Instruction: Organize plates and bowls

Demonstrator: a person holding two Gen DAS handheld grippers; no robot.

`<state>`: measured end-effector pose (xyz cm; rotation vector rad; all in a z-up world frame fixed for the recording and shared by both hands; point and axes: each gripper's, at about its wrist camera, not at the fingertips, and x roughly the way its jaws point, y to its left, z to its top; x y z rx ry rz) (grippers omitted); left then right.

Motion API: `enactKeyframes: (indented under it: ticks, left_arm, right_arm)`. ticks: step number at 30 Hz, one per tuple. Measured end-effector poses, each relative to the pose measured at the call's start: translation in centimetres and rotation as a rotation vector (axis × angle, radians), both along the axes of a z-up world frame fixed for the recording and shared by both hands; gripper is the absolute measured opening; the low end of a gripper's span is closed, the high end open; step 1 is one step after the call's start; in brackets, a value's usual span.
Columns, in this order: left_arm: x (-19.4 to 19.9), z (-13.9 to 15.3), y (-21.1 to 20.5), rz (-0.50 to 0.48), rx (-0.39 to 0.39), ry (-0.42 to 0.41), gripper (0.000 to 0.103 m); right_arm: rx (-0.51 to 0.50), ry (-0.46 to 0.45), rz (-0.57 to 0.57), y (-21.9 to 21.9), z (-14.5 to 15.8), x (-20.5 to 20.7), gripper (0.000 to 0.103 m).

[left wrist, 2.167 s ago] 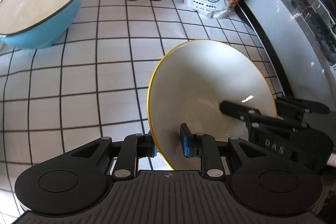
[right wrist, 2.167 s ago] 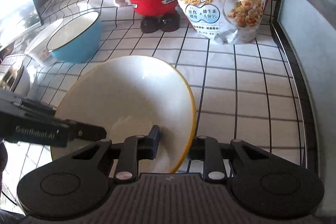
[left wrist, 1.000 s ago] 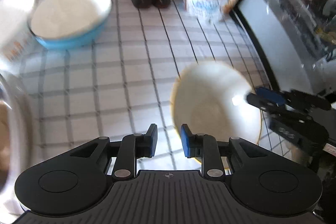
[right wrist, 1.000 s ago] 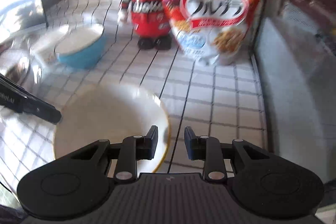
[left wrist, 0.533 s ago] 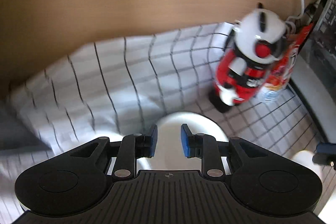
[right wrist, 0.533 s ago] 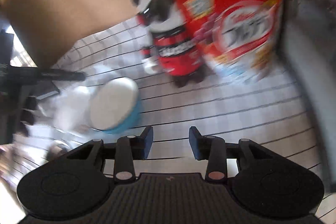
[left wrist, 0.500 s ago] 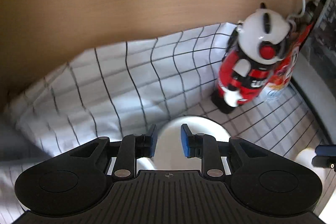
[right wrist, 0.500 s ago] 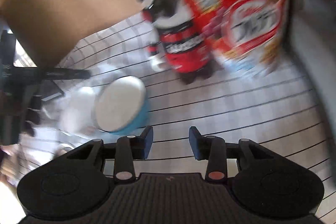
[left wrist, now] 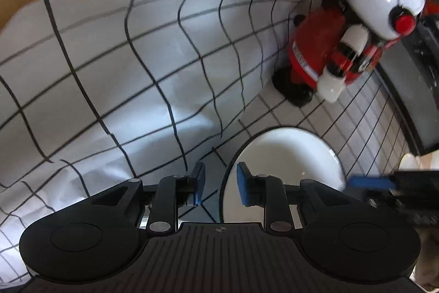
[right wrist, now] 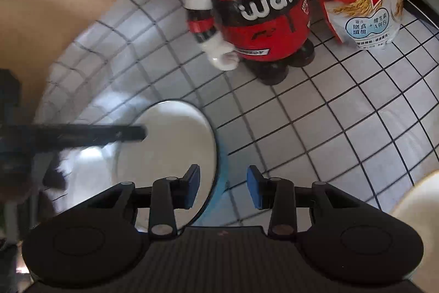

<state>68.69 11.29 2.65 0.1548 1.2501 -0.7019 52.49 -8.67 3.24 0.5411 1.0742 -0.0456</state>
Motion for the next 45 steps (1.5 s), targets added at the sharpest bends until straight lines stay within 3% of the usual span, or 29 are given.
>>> enactKeyframes:
  ticks: [7,10,13,20,29,30,36,41,45]
  left_arm:
    - [-0.7,-1.4,-0.5,-0.034,0.020,0.053,0.028]
    - [-1.3,-1.8,-1.2,-0.035,0.053,0.053,0.031]
    - [-1.9,-1.7,-2.1,-0.037,0.075,0.056,0.033]
    - [-3.4,-2.1,-5.2,-0.056,-0.007,0.085,0.032]
    - [-4.2,-4.0,-6.5,-0.002,0.051,0.106,0.022]
    - [-4.3,-4.2,-6.5,-0.001,0.050,0.108,0.026]
    - [-3.9,-4.4,-6.4,0.004,0.039,0.117,0.024]
    - [-3.4,-4.5,-6.2,0.118,0.045,0.164,0.024]
    - [-3.6,-4.3,-6.6,0.150,0.069,0.156,0.025]
  right_arm:
    - [0.089,0.079,0.033,0.6,-3.3,1.4,0.037]
    - [0.144,0.081,0.082,0.8,-3.8,1.6,0.024]
    - [0.100,0.092,0.101,0.6,-3.4,1.5,0.023]
    - [-0.015,0.113,0.084,-2.9,-2.6,0.8,0.023]
    - [-0.016,0.142,0.070,-3.2,-3.7,1.2,0.022]
    - [-0.011,0.151,0.063,-3.2,-4.0,1.3,0.023]
    - [-0.033,0.167,0.057,-2.4,-4.3,1.7,0.024]
    - [-0.065,0.155,0.079,-1.9,-4.4,1.5,0.022]
    - [-0.076,0.157,0.096,-2.1,-4.1,1.1,0.020]
